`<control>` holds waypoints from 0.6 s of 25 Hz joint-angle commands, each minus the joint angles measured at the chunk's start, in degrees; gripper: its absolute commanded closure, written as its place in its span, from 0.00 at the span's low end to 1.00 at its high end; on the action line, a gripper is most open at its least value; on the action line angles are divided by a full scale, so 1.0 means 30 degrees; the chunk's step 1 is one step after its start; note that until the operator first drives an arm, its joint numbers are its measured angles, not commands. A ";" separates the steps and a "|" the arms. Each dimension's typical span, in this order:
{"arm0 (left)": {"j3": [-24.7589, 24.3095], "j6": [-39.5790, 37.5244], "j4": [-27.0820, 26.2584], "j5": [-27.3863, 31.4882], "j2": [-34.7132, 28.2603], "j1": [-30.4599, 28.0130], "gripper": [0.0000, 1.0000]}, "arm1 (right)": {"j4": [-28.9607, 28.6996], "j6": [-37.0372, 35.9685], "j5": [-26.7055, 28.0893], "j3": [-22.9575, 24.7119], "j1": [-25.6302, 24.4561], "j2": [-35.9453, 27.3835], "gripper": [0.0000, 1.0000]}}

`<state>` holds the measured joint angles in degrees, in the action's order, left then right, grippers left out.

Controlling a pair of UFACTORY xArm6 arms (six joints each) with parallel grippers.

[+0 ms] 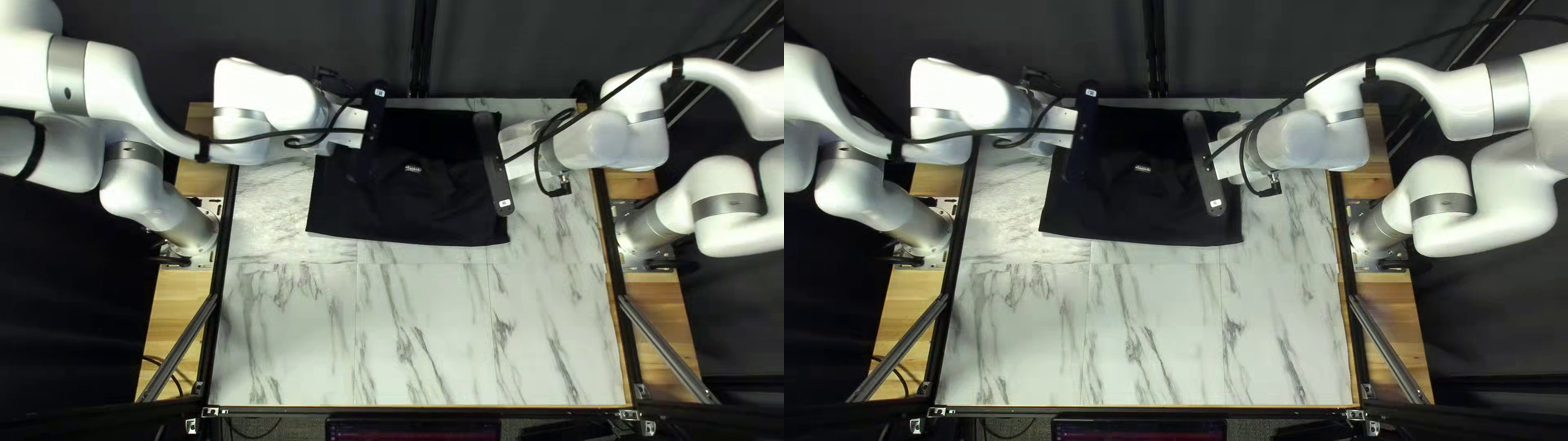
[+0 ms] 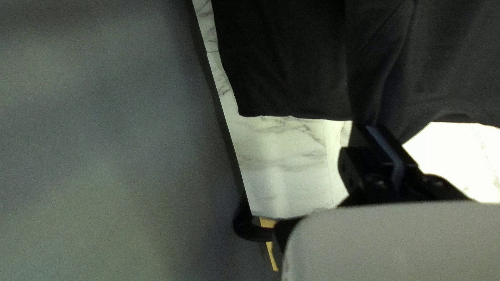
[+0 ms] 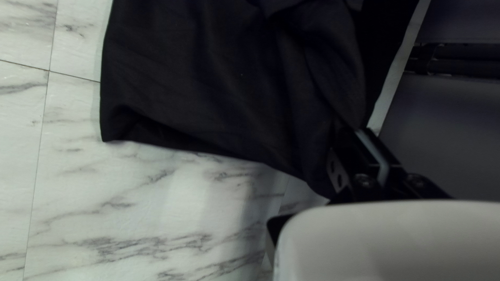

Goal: Fold t-shirt

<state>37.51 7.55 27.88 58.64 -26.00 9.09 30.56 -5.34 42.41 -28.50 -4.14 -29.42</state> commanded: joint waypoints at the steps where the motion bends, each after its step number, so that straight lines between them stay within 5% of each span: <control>1: -0.0139 -0.0017 -0.0142 -0.0111 -0.0083 0.0133 1.00 | 0.0023 -0.0354 -0.0035 0.0041 -0.0298 -0.0060 1.00; 15: 0.0309 0.0783 -0.0180 -0.0948 0.0822 0.1620 1.00 | -0.0553 -0.2365 -0.1341 0.0266 -0.2419 0.0277 1.00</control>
<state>38.48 9.69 27.33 56.66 -24.27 13.39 29.05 -11.88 39.54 -28.34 -10.60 -28.92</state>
